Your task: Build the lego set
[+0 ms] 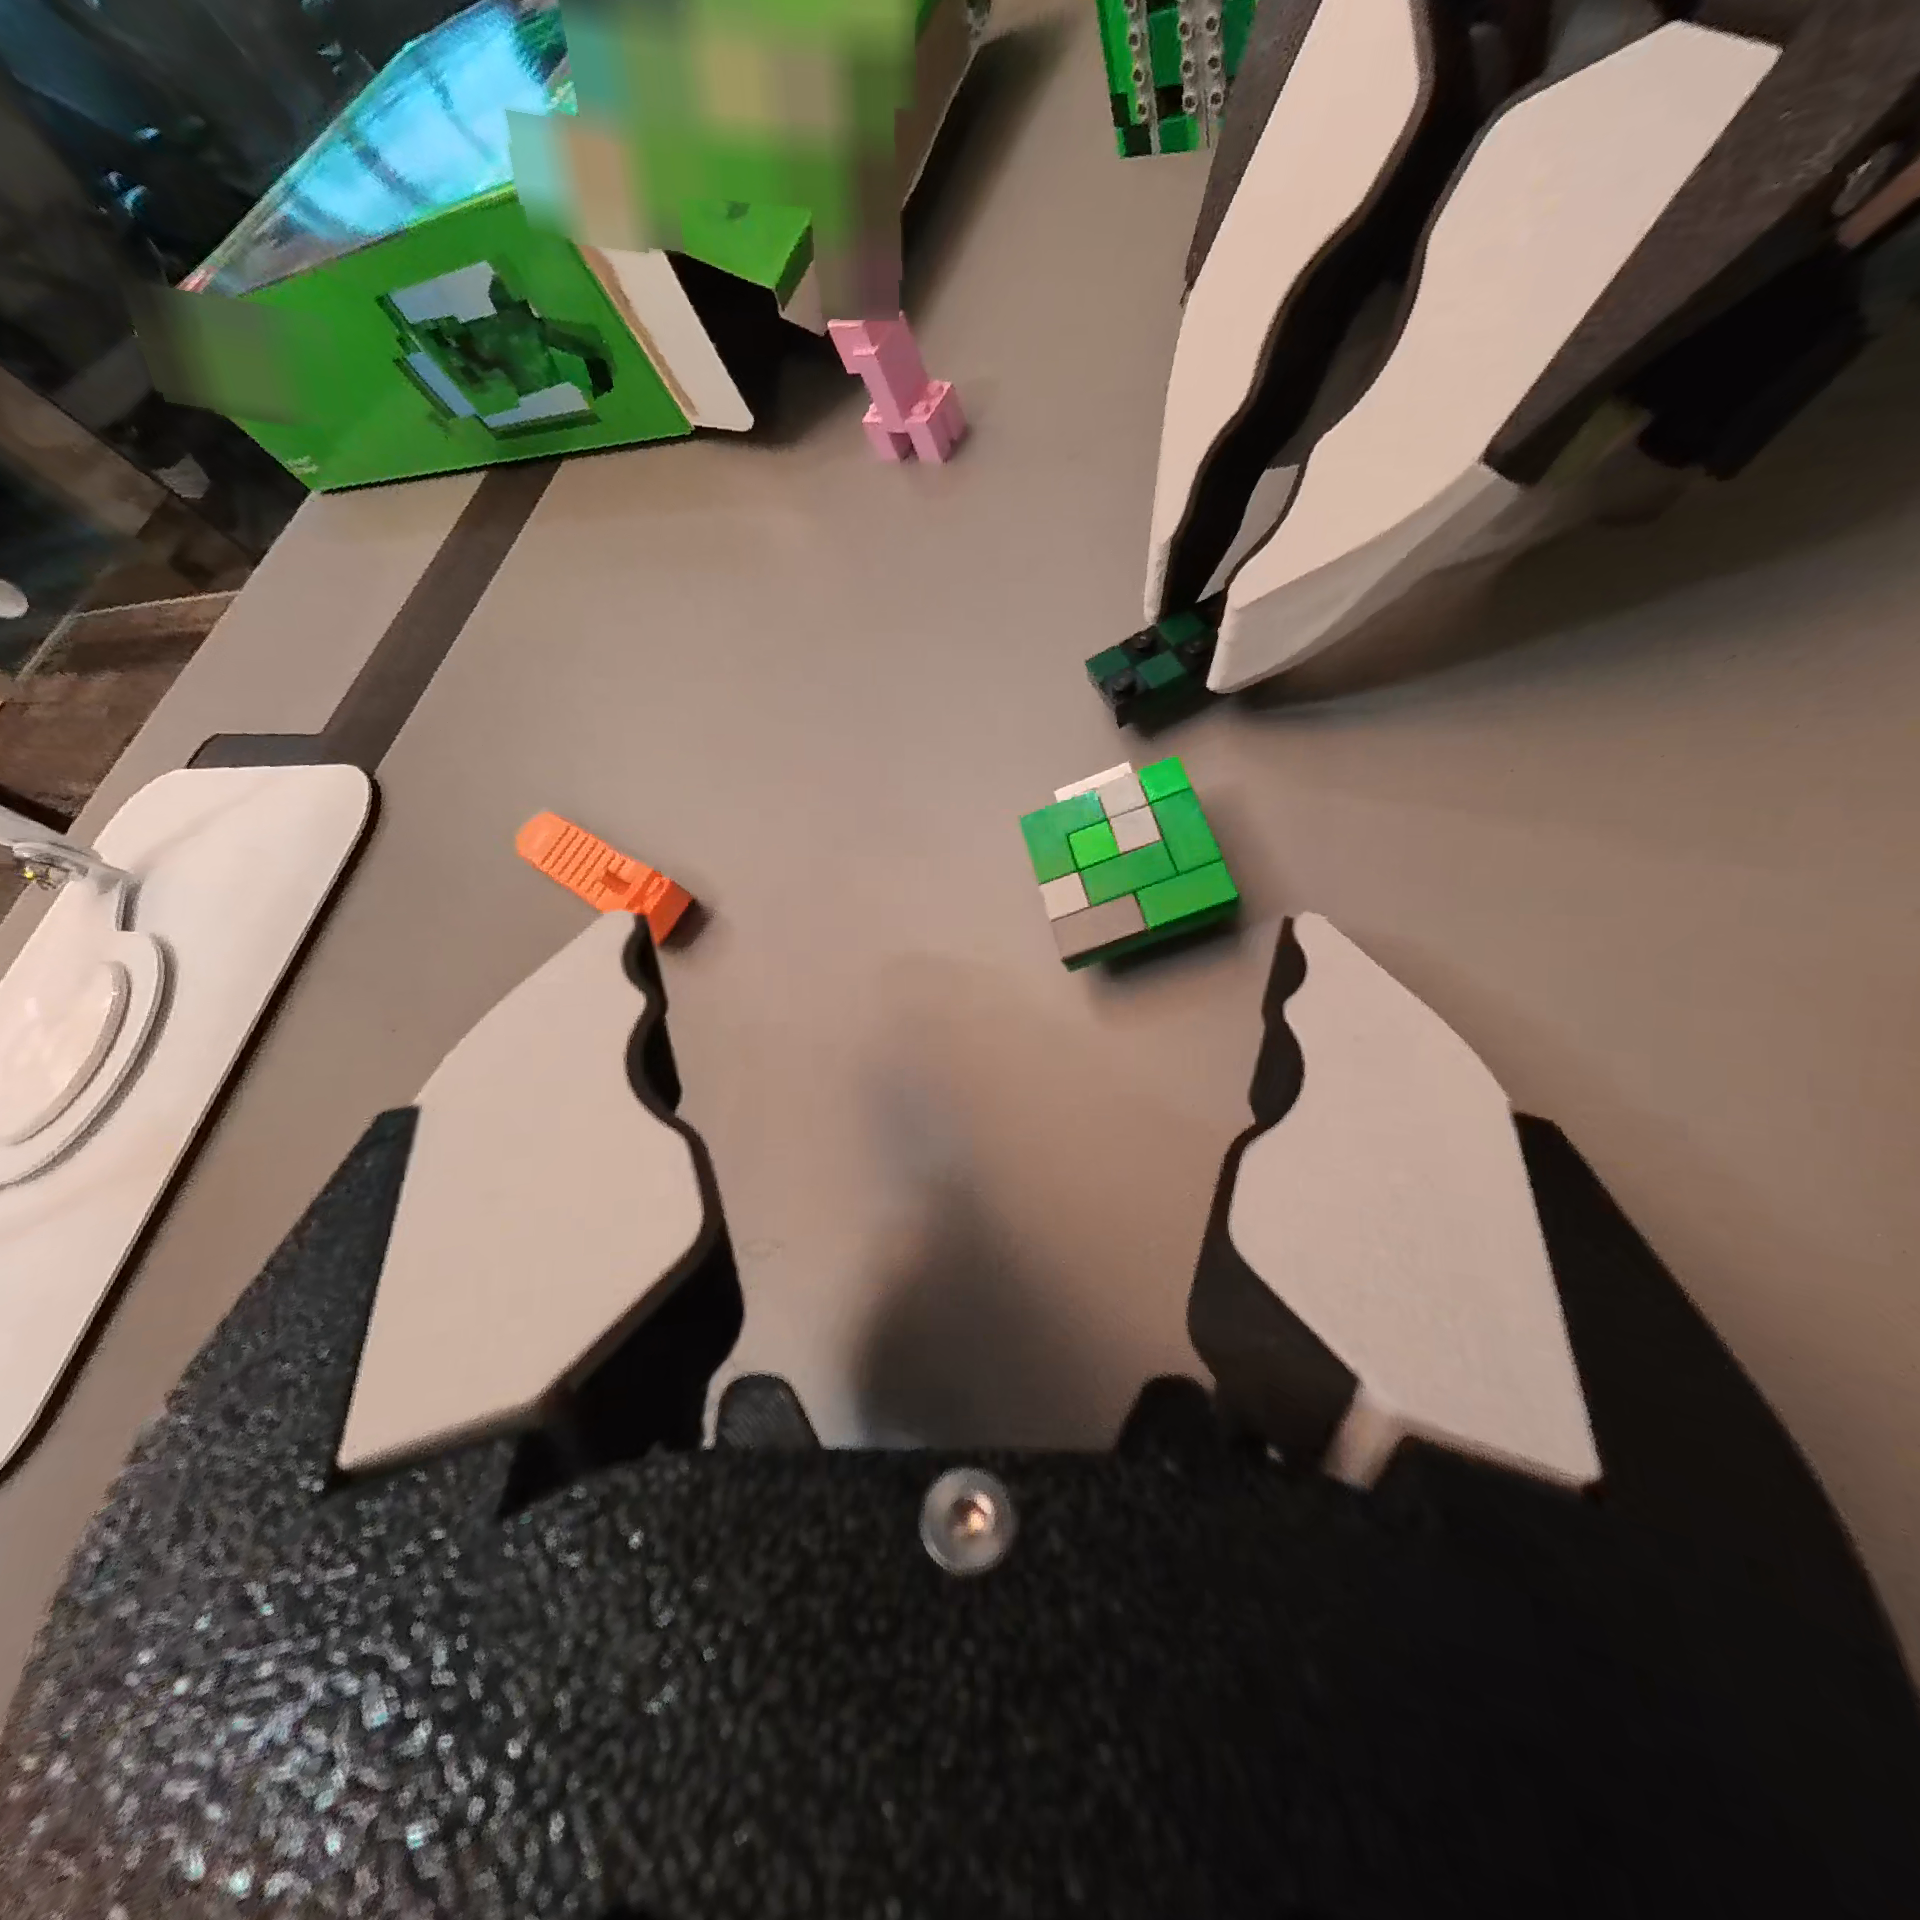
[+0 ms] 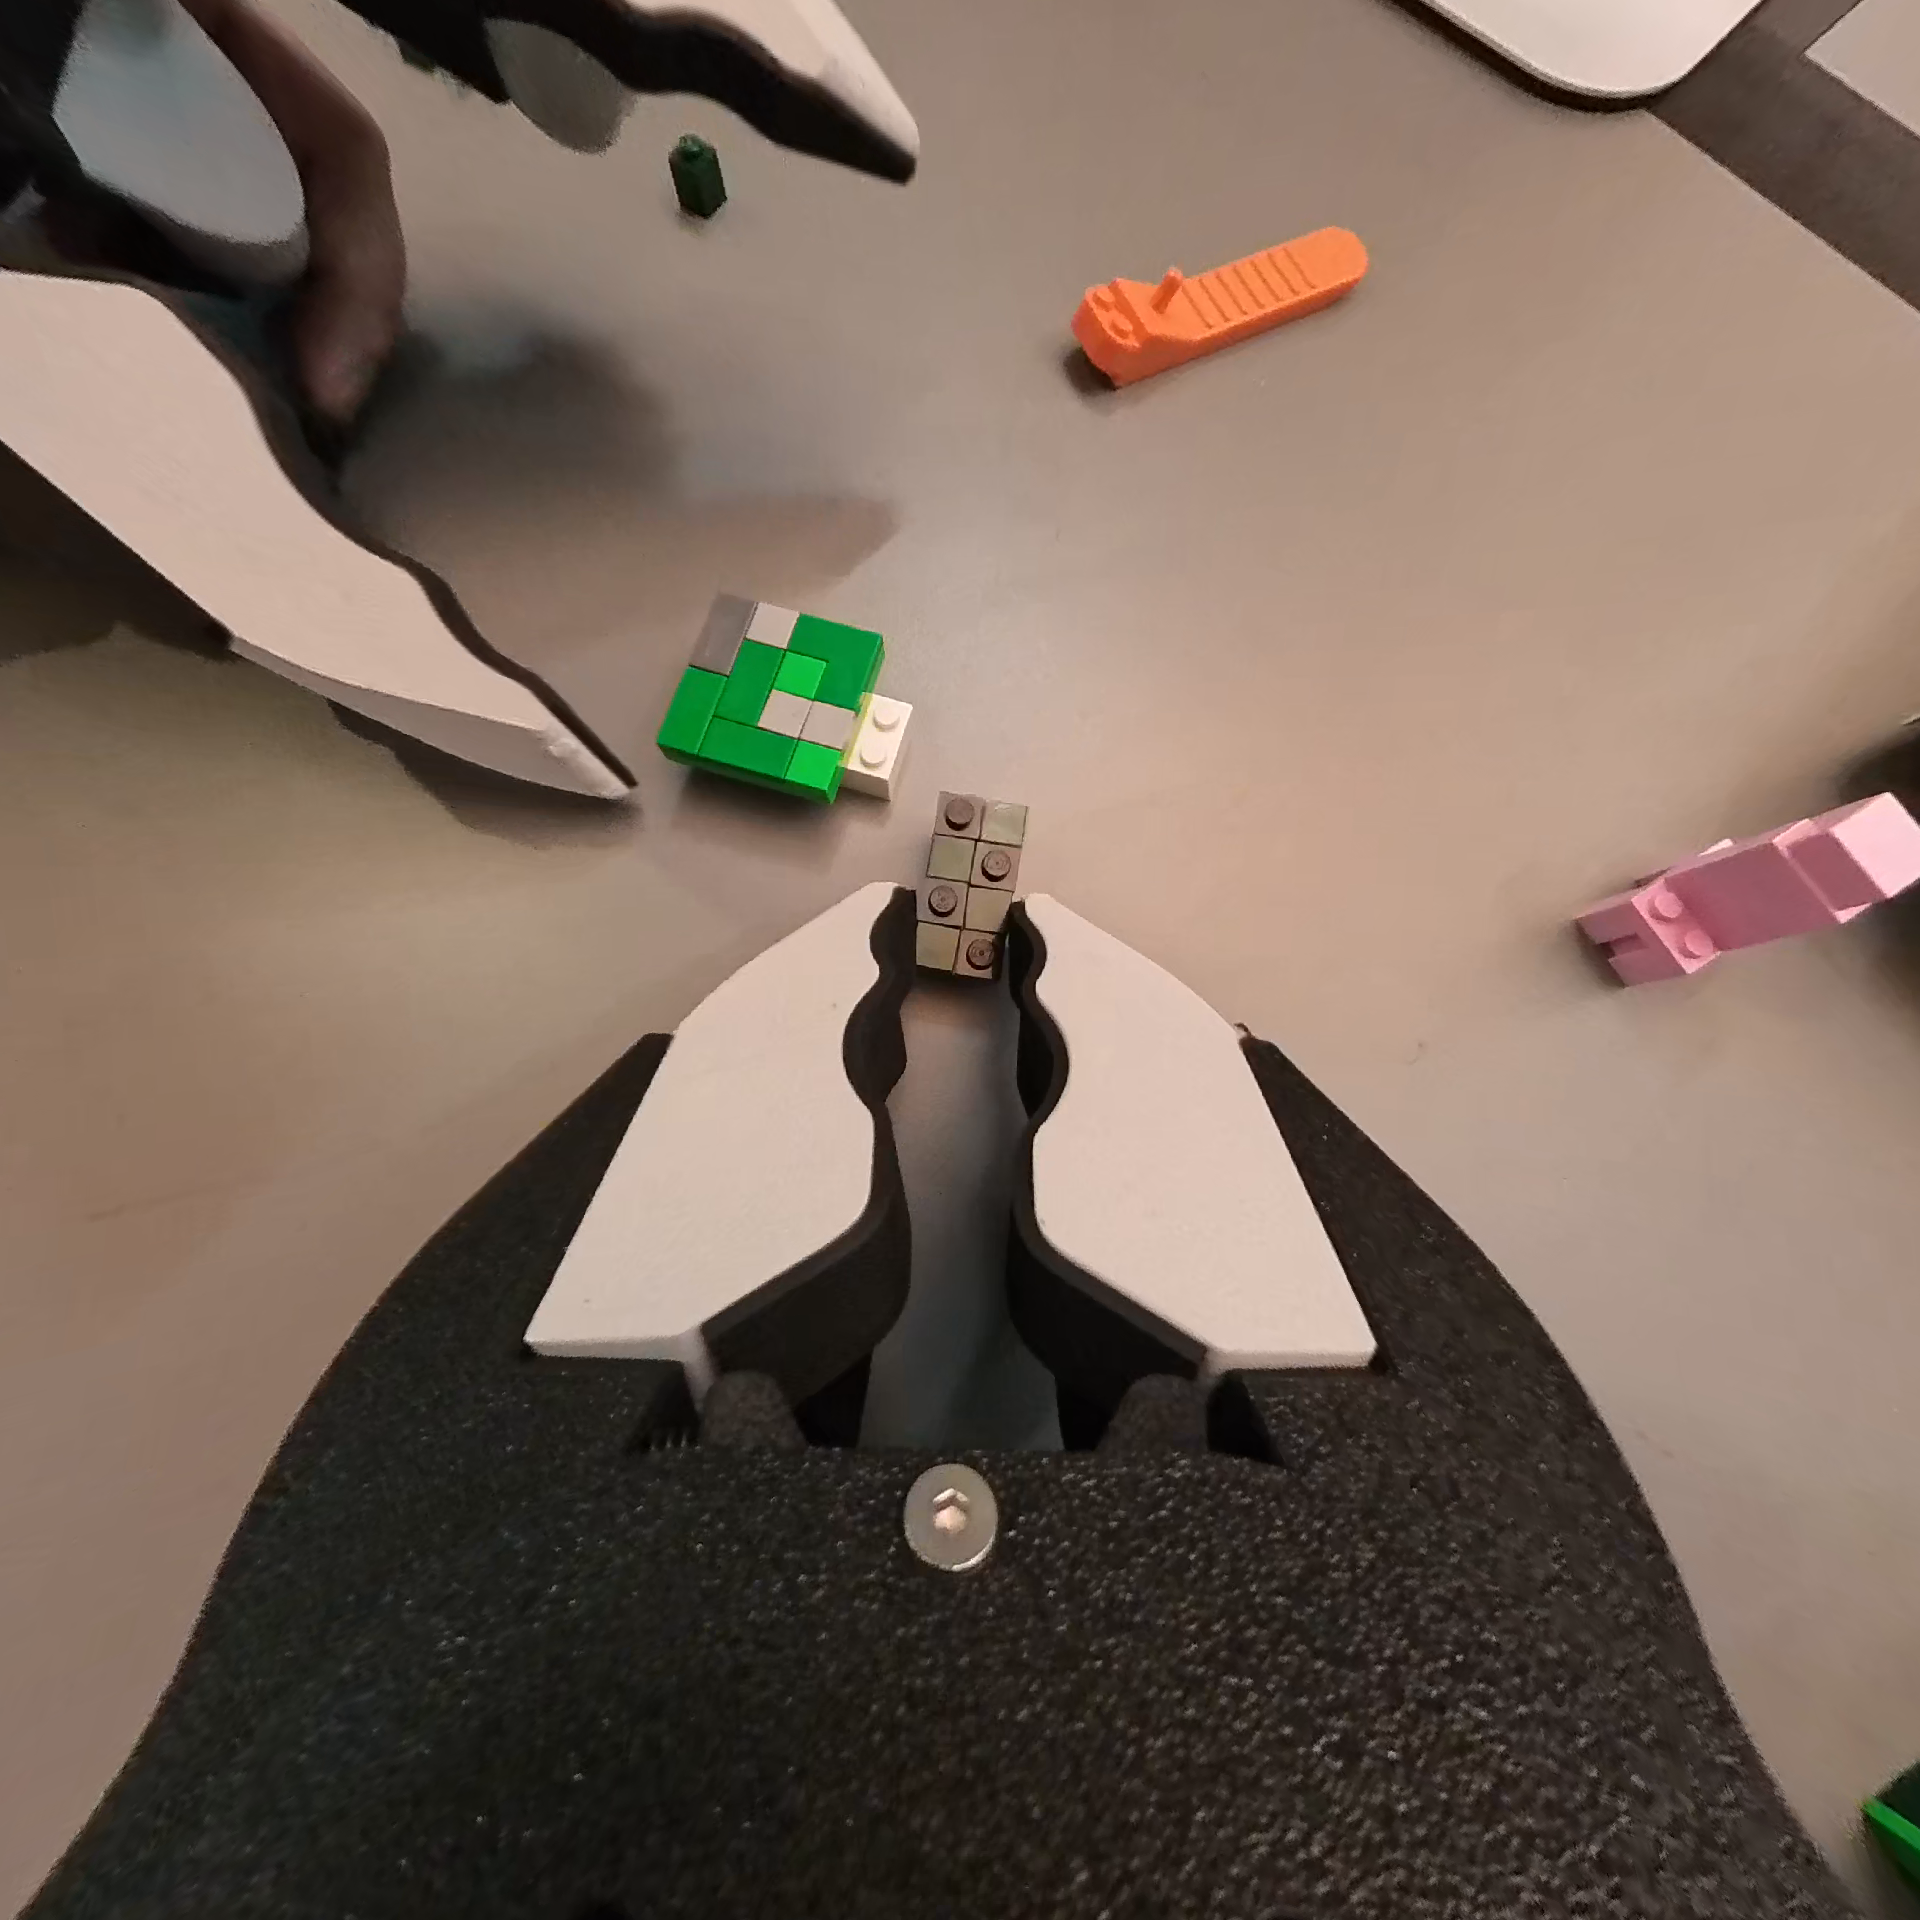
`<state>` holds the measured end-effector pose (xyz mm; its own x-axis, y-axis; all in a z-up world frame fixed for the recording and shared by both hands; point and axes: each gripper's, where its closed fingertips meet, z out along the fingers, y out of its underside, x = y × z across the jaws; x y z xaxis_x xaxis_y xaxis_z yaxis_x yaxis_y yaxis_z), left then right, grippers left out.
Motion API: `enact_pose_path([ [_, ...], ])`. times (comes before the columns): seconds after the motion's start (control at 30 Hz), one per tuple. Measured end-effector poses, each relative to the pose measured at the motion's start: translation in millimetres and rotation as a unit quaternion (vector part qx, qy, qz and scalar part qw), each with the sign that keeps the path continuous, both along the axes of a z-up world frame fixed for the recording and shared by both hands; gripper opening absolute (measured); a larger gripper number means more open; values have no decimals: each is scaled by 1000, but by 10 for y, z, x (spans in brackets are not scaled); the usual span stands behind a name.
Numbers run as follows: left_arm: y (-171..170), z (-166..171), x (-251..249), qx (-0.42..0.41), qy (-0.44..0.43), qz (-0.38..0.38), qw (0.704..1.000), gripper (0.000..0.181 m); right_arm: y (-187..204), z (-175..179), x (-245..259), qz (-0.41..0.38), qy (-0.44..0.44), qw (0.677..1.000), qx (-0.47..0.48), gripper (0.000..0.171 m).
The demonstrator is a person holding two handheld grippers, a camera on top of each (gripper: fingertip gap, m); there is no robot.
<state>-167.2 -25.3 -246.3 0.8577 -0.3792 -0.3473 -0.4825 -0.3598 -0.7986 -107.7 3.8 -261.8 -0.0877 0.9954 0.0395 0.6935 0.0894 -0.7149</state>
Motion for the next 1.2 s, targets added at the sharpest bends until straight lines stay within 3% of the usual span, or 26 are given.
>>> enact_pose_path([
  [0.17, -2, -28, 84, -14, -6, -10, 1000, 98, -15, -4, -2, 3, -2, 1000, 1, 16],
  [0.3, 65, -12, 102, -15, 0, 21, 1000, 119, -18, -5, 0, 4, -3, 1000, 7, 16],
  [0.37, 75, -44, 160, -31, 5, 26, 999, 120, -15, -6, 2, 3, -3, 1000, 7, 17],
  [0.87, 58, -63, 169, -30, 10, 24, 999, 83, -15, -48, 6, 3, -10, 1000, 2, 16],
  [1.2, 41, -62, 91, -30, -12, 28, 999, 80, -27, -53, 5, 6, -12, 1000, 0, 16],
])
